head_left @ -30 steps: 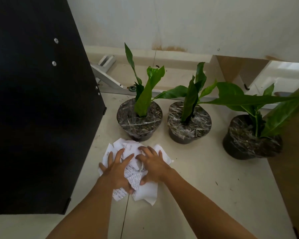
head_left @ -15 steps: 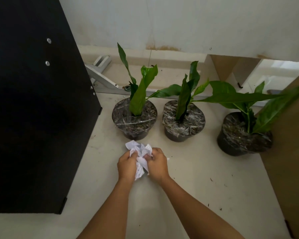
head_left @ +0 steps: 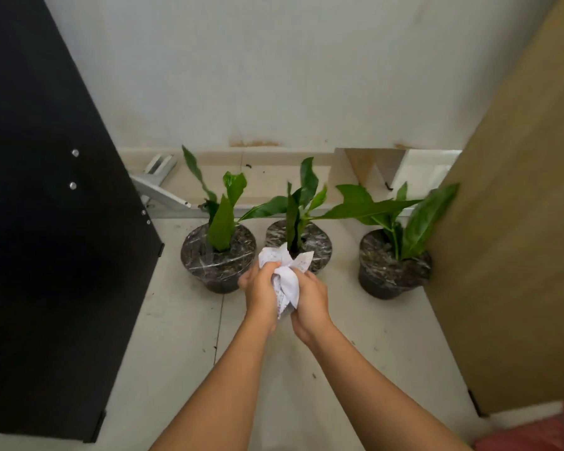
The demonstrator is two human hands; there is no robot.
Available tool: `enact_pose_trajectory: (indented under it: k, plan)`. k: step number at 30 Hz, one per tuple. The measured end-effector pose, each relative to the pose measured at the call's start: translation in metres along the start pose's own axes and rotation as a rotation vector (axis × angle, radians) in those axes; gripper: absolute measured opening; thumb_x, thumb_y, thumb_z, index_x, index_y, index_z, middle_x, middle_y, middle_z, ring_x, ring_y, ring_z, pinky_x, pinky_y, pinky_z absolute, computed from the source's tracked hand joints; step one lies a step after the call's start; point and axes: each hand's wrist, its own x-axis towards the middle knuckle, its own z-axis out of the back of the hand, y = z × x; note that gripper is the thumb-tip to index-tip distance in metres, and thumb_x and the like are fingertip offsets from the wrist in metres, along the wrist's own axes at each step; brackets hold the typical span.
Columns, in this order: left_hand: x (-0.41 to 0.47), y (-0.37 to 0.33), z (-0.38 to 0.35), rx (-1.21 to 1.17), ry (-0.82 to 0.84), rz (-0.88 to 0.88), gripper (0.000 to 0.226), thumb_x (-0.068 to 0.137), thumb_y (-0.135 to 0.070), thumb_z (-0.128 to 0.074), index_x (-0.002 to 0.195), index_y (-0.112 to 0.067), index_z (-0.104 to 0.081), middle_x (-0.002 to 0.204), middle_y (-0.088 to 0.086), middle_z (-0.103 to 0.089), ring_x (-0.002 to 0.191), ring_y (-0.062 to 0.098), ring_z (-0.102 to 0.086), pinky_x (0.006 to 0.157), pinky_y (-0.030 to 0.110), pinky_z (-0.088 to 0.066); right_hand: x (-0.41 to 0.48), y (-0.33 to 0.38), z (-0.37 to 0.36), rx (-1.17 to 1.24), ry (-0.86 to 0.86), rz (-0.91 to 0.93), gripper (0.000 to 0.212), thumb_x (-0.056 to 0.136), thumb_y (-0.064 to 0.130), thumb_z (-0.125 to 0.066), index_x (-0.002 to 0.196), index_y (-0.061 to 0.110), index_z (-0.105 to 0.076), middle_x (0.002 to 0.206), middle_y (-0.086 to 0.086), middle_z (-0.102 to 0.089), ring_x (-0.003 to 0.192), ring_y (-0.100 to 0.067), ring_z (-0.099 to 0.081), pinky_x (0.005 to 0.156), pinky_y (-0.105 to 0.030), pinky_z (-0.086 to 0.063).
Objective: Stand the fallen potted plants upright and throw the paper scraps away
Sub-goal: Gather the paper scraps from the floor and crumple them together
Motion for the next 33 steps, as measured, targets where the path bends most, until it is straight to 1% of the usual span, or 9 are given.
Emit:
enact_pose_trajectory:
  k: [3, 6, 12, 16, 18, 23, 27, 30, 33]
  plan:
    - [-0.028, -0.030, -0.041, 0.026, 0.187, 0.022, 0.055, 0.075, -0.027, -0.057, 0.123, 0.001, -0.060, 0.127, 0.025, -0.062, 0.111, 0.036, -0.063, 0.089, 0.040, -0.052, -0.015, 0.047, -0.005, 0.068, -0.038, 0.127, 0.016, 0.082, -0.003, -0.057, 0.085, 0.006, -0.070, 0.073, -0.008, -0.072, 0.060, -0.016, -0.070, 0.054, -0.022, -0.056]
    - [-0.064, -0.050, -0.080, -0.006, 0.345, 0.010, 0.032, 0.090, -0.019, -0.044, 0.108, -0.001, -0.062, 0.116, 0.025, -0.061, 0.102, 0.034, -0.059, 0.078, 0.032, -0.048, -0.041, 0.094, 0.002, 0.099, -0.079, 0.286, 0.019, 0.080, -0.005, -0.057, 0.092, 0.003, -0.070, 0.069, -0.005, -0.073, 0.061, -0.017, -0.071, 0.054, -0.023, -0.056]
    - [-0.164, -0.044, -0.147, 0.052, 0.752, -0.053, 0.053, 0.072, -0.022, -0.055, 0.120, -0.001, -0.062, 0.129, 0.028, -0.058, 0.116, 0.038, -0.056, 0.107, 0.049, -0.038, -0.120, 0.159, 0.063, 0.241, -0.263, 0.609, 0.023, 0.078, -0.004, -0.059, 0.096, 0.006, -0.069, 0.086, -0.011, -0.072, 0.077, -0.022, -0.067, 0.064, -0.026, -0.057]
    - [-0.238, -0.001, -0.170, 0.189, 0.941, -0.095, 0.047, 0.067, -0.026, -0.060, 0.111, -0.011, -0.067, 0.124, 0.024, -0.063, 0.117, 0.038, -0.059, 0.108, 0.050, -0.039, -0.183, 0.166, 0.128, 0.310, -0.470, 0.801, 0.032, 0.075, 0.003, -0.061, 0.106, 0.001, -0.067, 0.092, -0.014, -0.072, 0.081, -0.026, -0.068, 0.071, -0.032, -0.057]
    - [-0.262, 0.028, -0.171, 0.288, 1.038, -0.105, 0.034, 0.065, -0.033, -0.060, 0.096, -0.024, -0.072, 0.112, 0.014, -0.070, 0.111, 0.037, -0.063, 0.103, 0.047, -0.045, -0.209, 0.158, 0.161, 0.287, -0.554, 0.841, 0.023, 0.080, -0.003, -0.056, 0.100, 0.002, -0.068, 0.081, -0.008, -0.074, 0.070, -0.019, -0.070, 0.062, -0.027, -0.059]
    - [-0.291, 0.086, -0.162, 0.576, 1.137, -0.143, 0.028, 0.078, -0.029, -0.059, 0.099, -0.014, -0.069, 0.091, 0.001, -0.070, 0.084, 0.006, -0.066, 0.086, 0.022, -0.052, -0.251, 0.130, 0.217, 0.333, -0.706, 0.707, 0.028, 0.086, -0.008, -0.048, 0.090, 0.009, -0.069, 0.069, -0.001, -0.076, 0.062, -0.016, -0.069, 0.055, -0.023, -0.058]
    - [-0.293, 0.111, -0.164, 0.885, 1.121, -0.095, 0.039, 0.083, -0.027, -0.059, 0.119, -0.015, -0.063, 0.114, 0.004, -0.069, 0.108, 0.021, -0.062, 0.085, 0.026, -0.046, -0.262, 0.113, 0.249, 0.251, -0.930, 0.399, 0.029, 0.080, -0.009, -0.051, 0.103, -0.001, -0.068, 0.078, -0.014, -0.072, 0.066, -0.028, -0.064, 0.053, -0.027, -0.056]
    - [-0.290, 0.123, -0.163, 1.093, 1.052, -0.213, 0.067, 0.082, -0.038, -0.060, 0.144, -0.018, -0.041, 0.145, 0.005, -0.050, 0.134, 0.024, -0.047, 0.109, 0.036, -0.039, -0.263, 0.106, 0.268, 0.132, -1.101, 0.206, 0.048, 0.080, -0.004, -0.055, 0.127, 0.003, -0.056, 0.120, -0.022, -0.064, 0.103, -0.036, -0.063, 0.089, -0.042, -0.054]
    - [-0.291, 0.125, -0.161, 1.220, 0.997, -0.376, 0.081, 0.081, -0.051, -0.057, 0.149, -0.018, -0.030, 0.153, 0.005, -0.039, 0.142, 0.025, -0.036, 0.117, 0.044, -0.031, -0.264, 0.113, 0.271, -0.043, -1.320, 0.132, 0.050, 0.084, 0.001, -0.052, 0.133, 0.009, -0.053, 0.129, -0.016, -0.061, 0.119, -0.035, -0.055, 0.107, -0.046, -0.040]
